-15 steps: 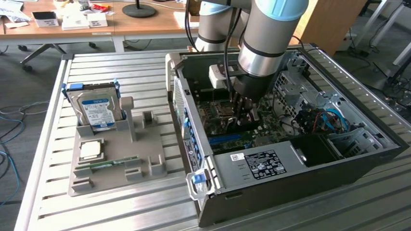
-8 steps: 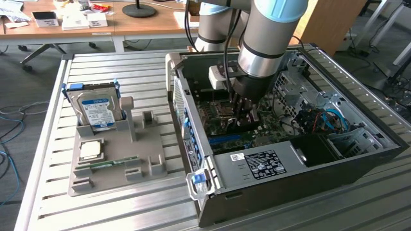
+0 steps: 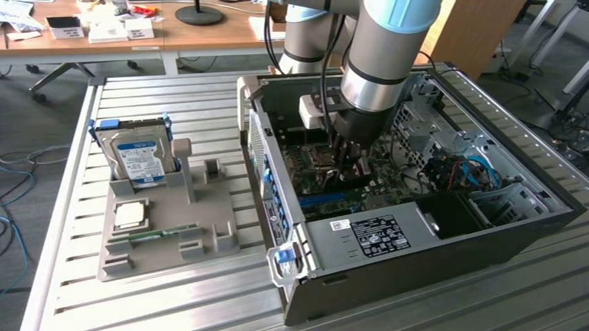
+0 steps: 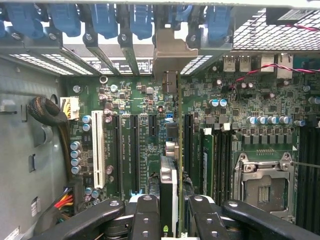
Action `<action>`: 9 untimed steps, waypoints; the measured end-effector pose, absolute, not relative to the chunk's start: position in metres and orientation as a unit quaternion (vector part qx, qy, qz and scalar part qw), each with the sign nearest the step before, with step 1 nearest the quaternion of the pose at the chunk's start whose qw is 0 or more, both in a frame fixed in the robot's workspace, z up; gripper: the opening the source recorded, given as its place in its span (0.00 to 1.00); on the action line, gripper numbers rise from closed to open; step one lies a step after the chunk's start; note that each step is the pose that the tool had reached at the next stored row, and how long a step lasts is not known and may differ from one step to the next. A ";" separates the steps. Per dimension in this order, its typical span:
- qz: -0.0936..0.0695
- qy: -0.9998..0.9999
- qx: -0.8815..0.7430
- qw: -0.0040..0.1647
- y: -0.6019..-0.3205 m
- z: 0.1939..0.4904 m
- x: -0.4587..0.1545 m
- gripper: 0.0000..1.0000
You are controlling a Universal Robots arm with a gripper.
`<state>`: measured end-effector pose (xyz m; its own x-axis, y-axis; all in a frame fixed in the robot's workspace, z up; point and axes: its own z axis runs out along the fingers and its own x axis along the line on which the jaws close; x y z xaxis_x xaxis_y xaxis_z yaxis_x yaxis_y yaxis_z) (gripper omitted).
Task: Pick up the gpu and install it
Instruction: 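Insert the gpu into the slot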
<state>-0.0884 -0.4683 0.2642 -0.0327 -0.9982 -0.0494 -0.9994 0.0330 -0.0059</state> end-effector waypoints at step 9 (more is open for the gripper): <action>0.015 0.718 -0.695 0.020 -0.469 0.262 -0.092 0.27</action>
